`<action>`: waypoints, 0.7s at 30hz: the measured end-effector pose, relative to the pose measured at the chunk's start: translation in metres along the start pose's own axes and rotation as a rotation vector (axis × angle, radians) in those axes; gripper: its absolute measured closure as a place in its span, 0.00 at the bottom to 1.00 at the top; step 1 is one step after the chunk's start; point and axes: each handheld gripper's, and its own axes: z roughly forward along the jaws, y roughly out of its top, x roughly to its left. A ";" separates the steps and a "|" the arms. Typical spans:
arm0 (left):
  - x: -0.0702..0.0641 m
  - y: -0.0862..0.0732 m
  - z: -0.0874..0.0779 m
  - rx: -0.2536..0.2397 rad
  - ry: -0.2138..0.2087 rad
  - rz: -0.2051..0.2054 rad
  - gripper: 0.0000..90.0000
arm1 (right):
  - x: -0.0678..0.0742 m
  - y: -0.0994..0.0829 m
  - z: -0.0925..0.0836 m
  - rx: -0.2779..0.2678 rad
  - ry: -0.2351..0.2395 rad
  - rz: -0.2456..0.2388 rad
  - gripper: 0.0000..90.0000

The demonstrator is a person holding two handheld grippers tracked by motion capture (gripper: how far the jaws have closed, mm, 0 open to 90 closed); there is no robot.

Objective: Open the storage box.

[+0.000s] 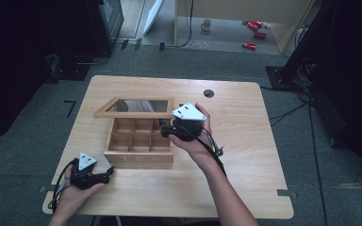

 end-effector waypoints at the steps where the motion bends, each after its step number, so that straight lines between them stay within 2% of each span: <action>1: 0.000 -0.002 -0.002 0.000 0.001 -0.001 0.17 | -0.001 0.002 0.002 0.004 -0.012 -0.009 0.21; 8: 0.000 -0.003 -0.003 0.000 -0.001 -0.002 0.17 | -0.005 0.010 0.006 -0.008 -0.007 -0.025 0.22; 9: 0.001 -0.003 -0.003 0.000 -0.002 -0.002 0.17 | -0.009 0.012 0.007 -0.026 0.017 -0.024 0.27; 12: 0.001 -0.003 -0.003 -0.003 -0.009 -0.009 0.17 | -0.013 0.014 0.009 -0.046 0.030 -0.021 0.30; 15: 0.002 -0.003 -0.003 -0.006 -0.017 -0.014 0.17 | -0.017 0.017 0.014 -0.088 0.060 -0.040 0.42; 17: 0.003 -0.002 -0.003 -0.008 -0.023 -0.019 0.17 | -0.019 0.018 0.017 -0.095 0.083 -0.031 0.45; 21: 0.004 -0.002 -0.003 -0.006 -0.026 -0.016 0.17 | -0.023 0.019 0.022 -0.107 0.099 -0.010 0.48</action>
